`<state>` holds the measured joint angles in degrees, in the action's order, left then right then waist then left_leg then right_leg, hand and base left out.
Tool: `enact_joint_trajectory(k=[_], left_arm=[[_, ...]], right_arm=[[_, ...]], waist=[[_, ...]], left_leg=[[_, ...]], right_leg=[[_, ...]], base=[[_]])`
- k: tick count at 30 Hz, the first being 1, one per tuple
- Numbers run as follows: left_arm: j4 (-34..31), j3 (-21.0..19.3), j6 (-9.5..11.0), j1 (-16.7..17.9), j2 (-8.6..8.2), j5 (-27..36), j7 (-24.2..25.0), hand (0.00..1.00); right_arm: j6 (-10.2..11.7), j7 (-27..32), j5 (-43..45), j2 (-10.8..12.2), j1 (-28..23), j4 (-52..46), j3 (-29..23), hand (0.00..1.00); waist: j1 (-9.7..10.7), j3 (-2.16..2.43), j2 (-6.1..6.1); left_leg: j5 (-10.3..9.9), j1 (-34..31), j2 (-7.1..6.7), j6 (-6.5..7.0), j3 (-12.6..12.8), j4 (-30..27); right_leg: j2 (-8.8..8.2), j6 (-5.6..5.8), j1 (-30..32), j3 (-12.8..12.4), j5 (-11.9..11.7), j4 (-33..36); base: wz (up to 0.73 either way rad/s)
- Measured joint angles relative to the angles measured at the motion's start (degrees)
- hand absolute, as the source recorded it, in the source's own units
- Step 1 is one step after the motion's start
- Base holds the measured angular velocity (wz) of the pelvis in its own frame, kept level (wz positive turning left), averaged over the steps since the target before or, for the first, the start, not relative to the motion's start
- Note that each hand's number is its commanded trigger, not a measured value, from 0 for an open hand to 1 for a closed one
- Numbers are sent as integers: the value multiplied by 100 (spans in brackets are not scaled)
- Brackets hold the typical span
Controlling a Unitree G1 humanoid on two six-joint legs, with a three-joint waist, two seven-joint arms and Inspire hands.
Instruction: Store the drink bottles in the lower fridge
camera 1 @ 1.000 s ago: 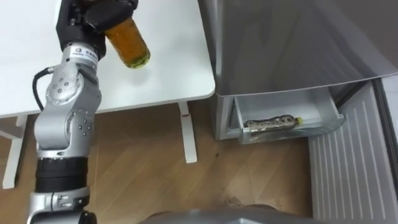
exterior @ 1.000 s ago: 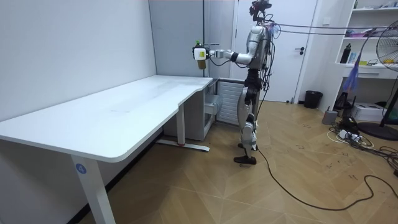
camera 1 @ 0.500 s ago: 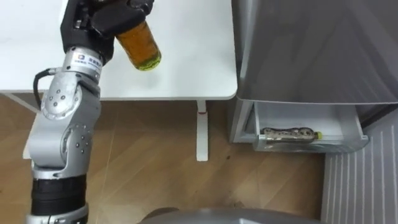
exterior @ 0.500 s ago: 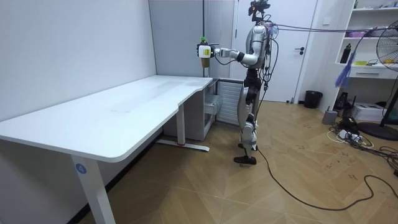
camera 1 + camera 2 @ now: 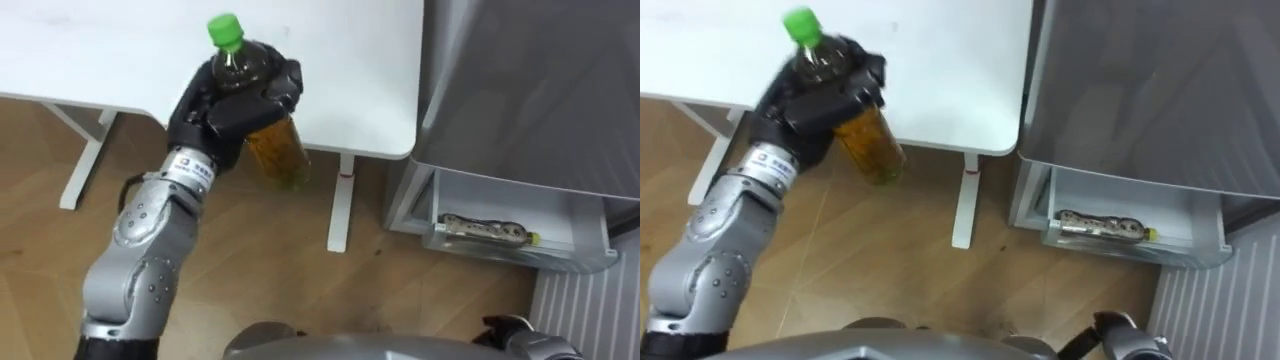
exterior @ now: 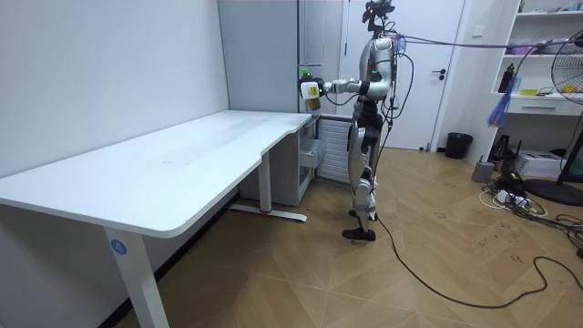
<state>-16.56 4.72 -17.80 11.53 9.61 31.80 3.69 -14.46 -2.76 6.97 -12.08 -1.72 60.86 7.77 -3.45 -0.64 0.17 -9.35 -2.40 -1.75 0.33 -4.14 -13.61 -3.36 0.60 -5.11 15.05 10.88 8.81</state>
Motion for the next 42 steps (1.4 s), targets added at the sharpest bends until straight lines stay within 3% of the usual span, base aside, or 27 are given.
enact_joint_trajectory(k=[2, 7, 12, 14, 16, 23, 27, 32, 39, 42], left_arm=[[128, 93, -4, 190, 39, -49, 1, 100], [311, 120, -6, 245, 50, -52, 62, 100], [308, 132, 12, 241, 47, -23, 152, 100], [322, 147, 45, 242, 58, -23, 177, 100], [335, 221, 77, 241, 53, -29, 177, 100], [335, 494, 218, 242, 36, -386, 335, 100], [335, 521, 313, 242, 34, -693, 436, 100], [335, 661, 575, 236, 66, -1014, 502, 100], [334, 1029, 832, 125, 75, -1006, 609, 100], [334, 1112, 889, 70, 84, -1012, 719, 100]], right_arm=[[90, -114, -77, 79, -34, -609, 30, 0], [239, -548, -106, 202, -108, -1768, 413, 0], [299, -977, -303, 216, -204, -2813, 717, 0], [327, -1264, -320, 219, -290, -3174, 864, 0], [326, -1489, -296, 220, -332, -3317, 907, 0], [322, -2292, -267, 70, -650, -4346, 936, 0], [380, -2792, -273, 84, -663, -4586, 936, 0], [439, -3355, -573, 64, -641, -4736, 973, 0], [514, -3750, -1188, -28, -601, -4889, 1232, 0], [512, -3814, -1319, -40, -613, -4954, 1342, 0]], waist=[[14, 1, 1], [0, 11, -15], [13, 22, -105], [16, -18, -188], [17, -17, -213], [-5, -19, -187], [9, -12, -183], [15, 4, -218], [-5, 7, -245], [3, -1, -254]], left_leg=[[0, -7, 7, -1, 10, -1], [0, -11, -2, -1, 16, -2], [0, 35, -17, -1, 66, 0], [0, 111, -11, -1, 74, 16], [-6, 112, -9, 7, 75, 16], [-21, 96, 0, 29, 90, -2], [-20, 98, 2, 29, 93, -18], [-18, 104, -1, 30, 100, -19], [-19, 95, 24, 30, 187, 18], [-19, 104, 36, 31, 280, 56]], right_leg=[[4, -8, 4, 22, 5, -1], [-11, -8, -1, 56, 19, 13], [-39, 16, -95, 86, 34, 18], [-39, 16, -167, 86, 34, 21], [-39, 16, -172, 87, 34, 20], [-42, 17, -134, 83, 35, 113], [-33, 16, -132, 67, 34, 124], [-42, 16, -82, 70, 34, 128], [-49, 16, 1, 63, 34, 194], [-44, 15, 30, -85, 33, 206]], base=[[0], [4], [3], [0], [0], [0], [0], [0], [-7], [-16]])
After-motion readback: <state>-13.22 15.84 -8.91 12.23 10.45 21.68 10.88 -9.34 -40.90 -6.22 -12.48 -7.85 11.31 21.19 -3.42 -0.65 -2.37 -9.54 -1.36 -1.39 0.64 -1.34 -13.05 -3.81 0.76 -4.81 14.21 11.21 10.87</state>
